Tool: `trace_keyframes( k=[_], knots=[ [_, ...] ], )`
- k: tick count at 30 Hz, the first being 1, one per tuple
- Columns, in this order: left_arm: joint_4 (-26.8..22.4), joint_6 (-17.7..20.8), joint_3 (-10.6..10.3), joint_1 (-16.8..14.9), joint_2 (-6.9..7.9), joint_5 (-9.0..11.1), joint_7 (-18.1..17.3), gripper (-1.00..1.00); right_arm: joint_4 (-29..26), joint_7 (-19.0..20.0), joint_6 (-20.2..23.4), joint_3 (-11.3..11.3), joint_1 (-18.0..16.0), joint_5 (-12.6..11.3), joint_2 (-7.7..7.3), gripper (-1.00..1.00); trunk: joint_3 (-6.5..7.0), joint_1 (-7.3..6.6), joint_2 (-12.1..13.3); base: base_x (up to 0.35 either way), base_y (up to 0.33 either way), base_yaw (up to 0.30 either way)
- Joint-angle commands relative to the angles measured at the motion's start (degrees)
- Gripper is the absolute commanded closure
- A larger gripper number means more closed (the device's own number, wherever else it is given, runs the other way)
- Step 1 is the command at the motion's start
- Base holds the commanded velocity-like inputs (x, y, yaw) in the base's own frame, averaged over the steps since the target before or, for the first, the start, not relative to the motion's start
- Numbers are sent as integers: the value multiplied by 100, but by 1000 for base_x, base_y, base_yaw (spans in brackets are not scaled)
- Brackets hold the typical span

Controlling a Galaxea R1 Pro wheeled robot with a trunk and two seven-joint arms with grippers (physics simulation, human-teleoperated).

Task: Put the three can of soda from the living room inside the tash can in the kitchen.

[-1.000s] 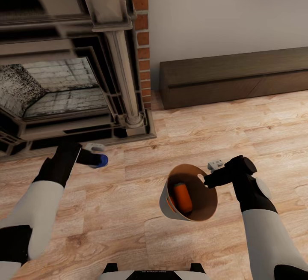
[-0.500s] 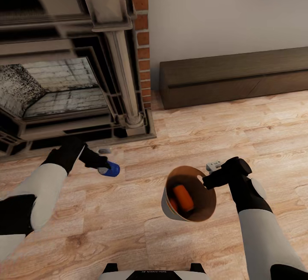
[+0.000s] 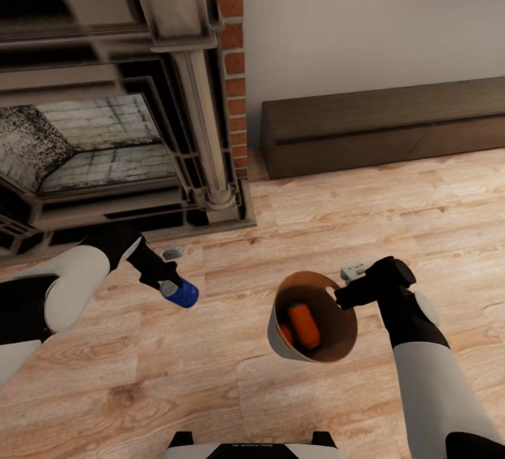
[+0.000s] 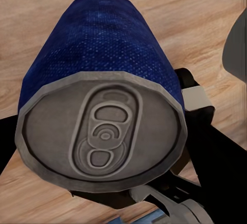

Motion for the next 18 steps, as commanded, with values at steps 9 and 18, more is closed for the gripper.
trace_keyframes(
  k=[9, 18],
  knots=[
    [16, 0, 8, -10, -33, -2, -66, 100, 23, 128, 97, 2, -275, -17, -190, 100, 0, 0, 0, 0, 0, 0],
    [-235, 0, 32, 4, -50, 9, -71, 100, 1055, 443, 82, 13, -1127, -8, -997, 100, 0, 0, 0, 0, 0, 0]
  ],
)
